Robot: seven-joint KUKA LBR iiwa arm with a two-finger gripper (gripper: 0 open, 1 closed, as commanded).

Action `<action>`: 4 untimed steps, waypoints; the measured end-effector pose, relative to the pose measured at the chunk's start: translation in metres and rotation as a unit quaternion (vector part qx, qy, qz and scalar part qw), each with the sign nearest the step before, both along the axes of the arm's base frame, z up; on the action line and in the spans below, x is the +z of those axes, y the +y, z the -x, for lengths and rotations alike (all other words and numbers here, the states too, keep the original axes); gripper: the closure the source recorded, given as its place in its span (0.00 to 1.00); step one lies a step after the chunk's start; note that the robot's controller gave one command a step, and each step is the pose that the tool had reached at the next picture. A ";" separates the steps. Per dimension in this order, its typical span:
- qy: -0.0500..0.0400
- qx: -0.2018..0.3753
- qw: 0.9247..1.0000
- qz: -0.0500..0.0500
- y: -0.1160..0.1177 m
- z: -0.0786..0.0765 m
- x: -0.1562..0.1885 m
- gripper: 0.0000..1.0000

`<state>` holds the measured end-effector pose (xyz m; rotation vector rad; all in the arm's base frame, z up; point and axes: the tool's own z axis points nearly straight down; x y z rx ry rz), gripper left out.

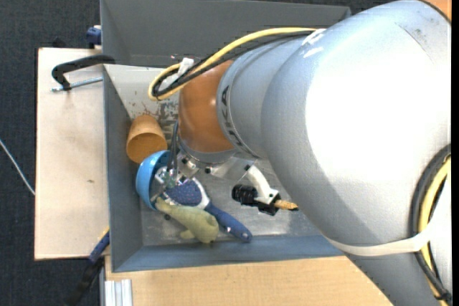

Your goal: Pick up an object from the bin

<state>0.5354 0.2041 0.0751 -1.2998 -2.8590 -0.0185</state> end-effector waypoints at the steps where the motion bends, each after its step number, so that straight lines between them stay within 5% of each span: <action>1: -0.002 0.001 1.000 0.000 0.000 -0.001 0.000 1.00; 3: 0.000 0.004 1.000 0.004 0.004 -0.003 0.014 1.00; 4: -0.002 0.005 1.000 0.004 0.006 -0.004 0.075 1.00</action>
Offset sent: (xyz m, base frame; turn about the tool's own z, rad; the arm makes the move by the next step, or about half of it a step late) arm 0.0000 0.0000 0.0000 0.0000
